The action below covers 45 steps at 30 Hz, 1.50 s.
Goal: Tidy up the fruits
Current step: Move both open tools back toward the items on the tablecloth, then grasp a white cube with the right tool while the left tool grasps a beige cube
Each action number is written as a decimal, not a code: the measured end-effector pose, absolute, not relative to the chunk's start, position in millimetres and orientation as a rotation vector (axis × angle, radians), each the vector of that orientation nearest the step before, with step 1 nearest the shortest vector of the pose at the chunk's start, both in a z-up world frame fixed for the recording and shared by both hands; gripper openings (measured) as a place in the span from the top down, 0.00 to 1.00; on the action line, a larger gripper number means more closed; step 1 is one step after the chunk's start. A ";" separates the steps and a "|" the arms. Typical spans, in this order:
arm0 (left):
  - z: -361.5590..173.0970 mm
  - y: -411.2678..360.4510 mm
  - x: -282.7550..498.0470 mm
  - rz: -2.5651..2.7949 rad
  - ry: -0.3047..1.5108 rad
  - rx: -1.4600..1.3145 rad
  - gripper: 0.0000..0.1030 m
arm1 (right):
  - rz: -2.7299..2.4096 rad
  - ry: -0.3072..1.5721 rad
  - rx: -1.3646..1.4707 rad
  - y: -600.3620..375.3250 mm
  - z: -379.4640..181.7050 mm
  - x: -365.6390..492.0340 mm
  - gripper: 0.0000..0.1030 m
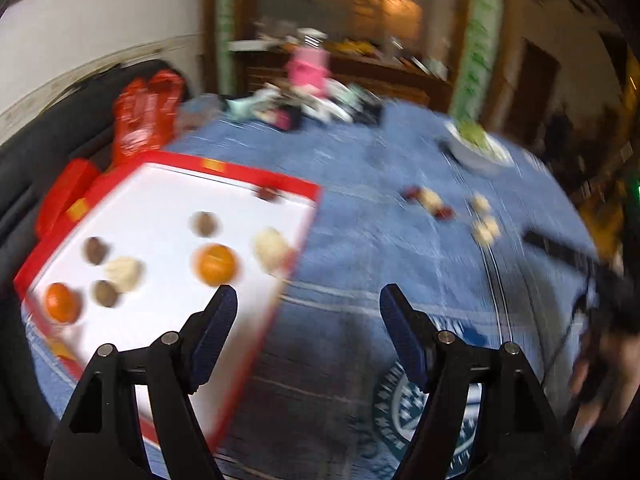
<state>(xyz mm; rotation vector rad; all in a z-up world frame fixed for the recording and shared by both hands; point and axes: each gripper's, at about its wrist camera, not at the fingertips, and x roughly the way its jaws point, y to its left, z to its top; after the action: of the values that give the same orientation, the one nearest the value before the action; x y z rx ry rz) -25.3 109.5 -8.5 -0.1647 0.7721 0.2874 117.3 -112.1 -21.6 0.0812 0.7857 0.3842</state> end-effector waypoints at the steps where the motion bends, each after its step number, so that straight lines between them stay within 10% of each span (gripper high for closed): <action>1: -12.8 101.5 -22.5 0.276 0.788 -0.141 0.28 | 0.373 0.791 0.087 -116.6 -23.9 123.5 0.26; 15: -21.9 88.8 -10.3 0.251 0.829 -0.142 0.28 | 0.351 0.926 0.034 -79.4 -57.9 206.7 0.74; 45: -31.5 -31.0 129.4 0.124 0.868 -0.014 0.29 | 0.423 0.772 0.385 -193.2 -30.2 171.5 0.86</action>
<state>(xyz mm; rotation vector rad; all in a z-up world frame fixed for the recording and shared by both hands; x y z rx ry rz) 129.3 -31.0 -31.5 -0.0141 0.8684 0.1243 171.5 -193.2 -30.2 0.3845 0.7725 0.4232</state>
